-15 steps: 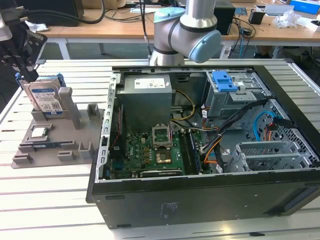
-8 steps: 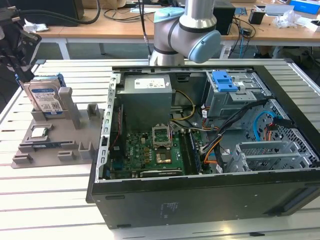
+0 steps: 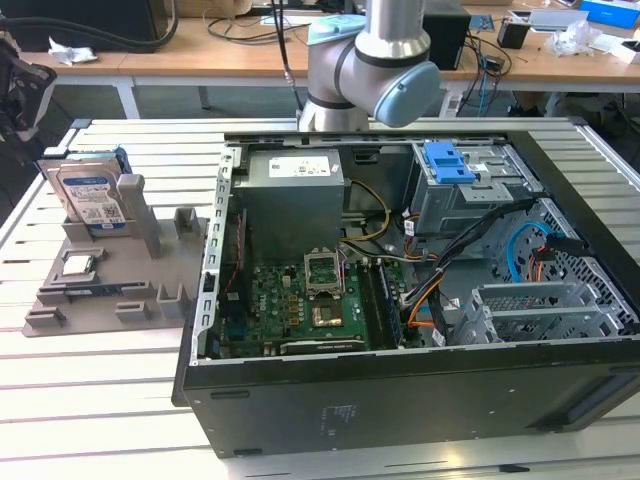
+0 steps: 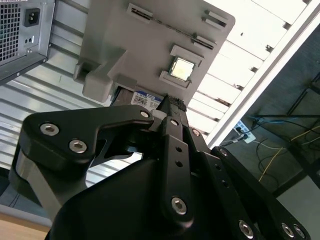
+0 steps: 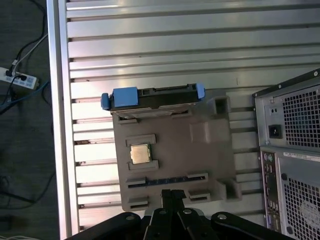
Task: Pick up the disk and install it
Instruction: 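Reach for the disk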
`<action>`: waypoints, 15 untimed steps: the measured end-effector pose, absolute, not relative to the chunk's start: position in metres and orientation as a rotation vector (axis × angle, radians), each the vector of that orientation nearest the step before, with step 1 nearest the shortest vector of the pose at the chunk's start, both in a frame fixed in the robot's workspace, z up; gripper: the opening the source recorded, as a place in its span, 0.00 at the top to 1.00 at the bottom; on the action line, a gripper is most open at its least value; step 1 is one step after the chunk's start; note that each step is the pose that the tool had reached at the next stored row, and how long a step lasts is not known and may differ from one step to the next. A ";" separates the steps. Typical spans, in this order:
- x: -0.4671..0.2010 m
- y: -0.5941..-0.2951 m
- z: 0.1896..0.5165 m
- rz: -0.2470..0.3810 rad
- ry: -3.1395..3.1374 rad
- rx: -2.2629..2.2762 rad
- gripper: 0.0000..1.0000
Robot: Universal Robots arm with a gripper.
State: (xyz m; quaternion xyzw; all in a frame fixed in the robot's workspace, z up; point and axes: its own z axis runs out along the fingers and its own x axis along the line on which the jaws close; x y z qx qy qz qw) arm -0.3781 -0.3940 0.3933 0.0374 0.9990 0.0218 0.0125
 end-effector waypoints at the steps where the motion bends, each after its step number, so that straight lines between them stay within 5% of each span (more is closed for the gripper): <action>1: -0.382 -0.393 0.393 0.067 3.114 0.117 0.90; 15: -0.392 -0.386 0.393 0.063 3.114 0.117 0.90</action>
